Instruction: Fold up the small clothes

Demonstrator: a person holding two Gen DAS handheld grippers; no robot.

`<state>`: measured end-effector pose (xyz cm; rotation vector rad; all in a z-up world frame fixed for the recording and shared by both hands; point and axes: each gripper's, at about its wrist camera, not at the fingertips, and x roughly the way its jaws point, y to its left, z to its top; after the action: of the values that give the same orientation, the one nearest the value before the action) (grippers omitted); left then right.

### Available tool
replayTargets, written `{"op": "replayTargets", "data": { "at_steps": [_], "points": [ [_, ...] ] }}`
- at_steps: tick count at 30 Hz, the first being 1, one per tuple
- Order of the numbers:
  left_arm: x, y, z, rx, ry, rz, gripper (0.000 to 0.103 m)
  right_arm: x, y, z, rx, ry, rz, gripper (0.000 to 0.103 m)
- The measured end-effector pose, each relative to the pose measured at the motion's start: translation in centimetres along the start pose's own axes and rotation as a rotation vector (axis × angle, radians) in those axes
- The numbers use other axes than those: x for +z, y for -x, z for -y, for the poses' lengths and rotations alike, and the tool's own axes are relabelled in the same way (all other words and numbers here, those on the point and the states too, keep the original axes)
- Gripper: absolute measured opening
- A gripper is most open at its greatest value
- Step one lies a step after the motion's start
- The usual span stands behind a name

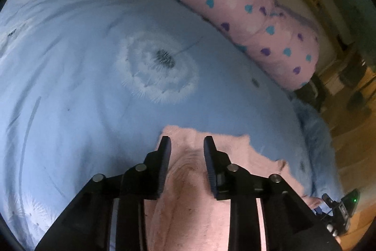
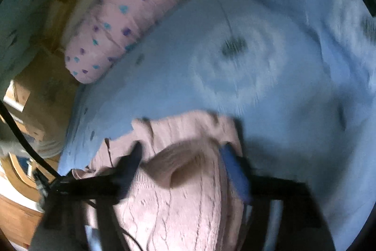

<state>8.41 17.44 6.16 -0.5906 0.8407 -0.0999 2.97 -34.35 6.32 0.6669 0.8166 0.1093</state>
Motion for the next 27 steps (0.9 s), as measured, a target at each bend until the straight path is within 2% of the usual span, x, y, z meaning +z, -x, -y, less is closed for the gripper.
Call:
{"op": "replayTargets", "data": {
  "at_steps": [3,5,8,12,14,16,19,24,27],
  "points": [
    [0.0,1.1,1.1,-0.014,-0.053,0.04,0.021,0.3,1.6,-1.3,0.022,0.069,0.071,0.086],
    [-0.4,1.5,2.2,-0.001,-0.119,0.062,0.023,0.3,2.2,-1.6,0.028,0.078,0.094,0.088],
    [-1.0,1.4,3.5,0.027,-0.203,0.058,0.023,0.3,2.2,-1.0,0.019,0.044,0.089,0.089],
    [-1.9,0.5,4.1,0.05,-0.254,-0.001,0.023,0.1,1.3,0.7,-0.009,-0.046,0.049,0.089],
    [-2.3,0.2,4.0,0.065,-0.247,-0.038,0.023,-0.2,1.2,1.3,-0.01,-0.088,0.038,0.089],
    [-2.6,-0.1,3.6,0.043,-0.216,-0.076,0.023,-0.7,1.6,1.5,0.018,-0.132,0.024,0.089],
    [-2.9,0.0,3.4,0.03,-0.173,-0.093,0.023,-1.6,2.7,0.6,0.044,-0.122,0.03,0.089],
    [-4.8,2.7,2.2,0.037,-0.103,-0.053,0.023,-3.6,5.7,-3.8,-0.116,0.058,0.099,0.092],
    [-6.1,4.0,0.8,0.019,-0.048,-0.077,0.023,-5.5,7.4,-6.7,-0.153,0.194,0.117,0.093]
  ]
}}
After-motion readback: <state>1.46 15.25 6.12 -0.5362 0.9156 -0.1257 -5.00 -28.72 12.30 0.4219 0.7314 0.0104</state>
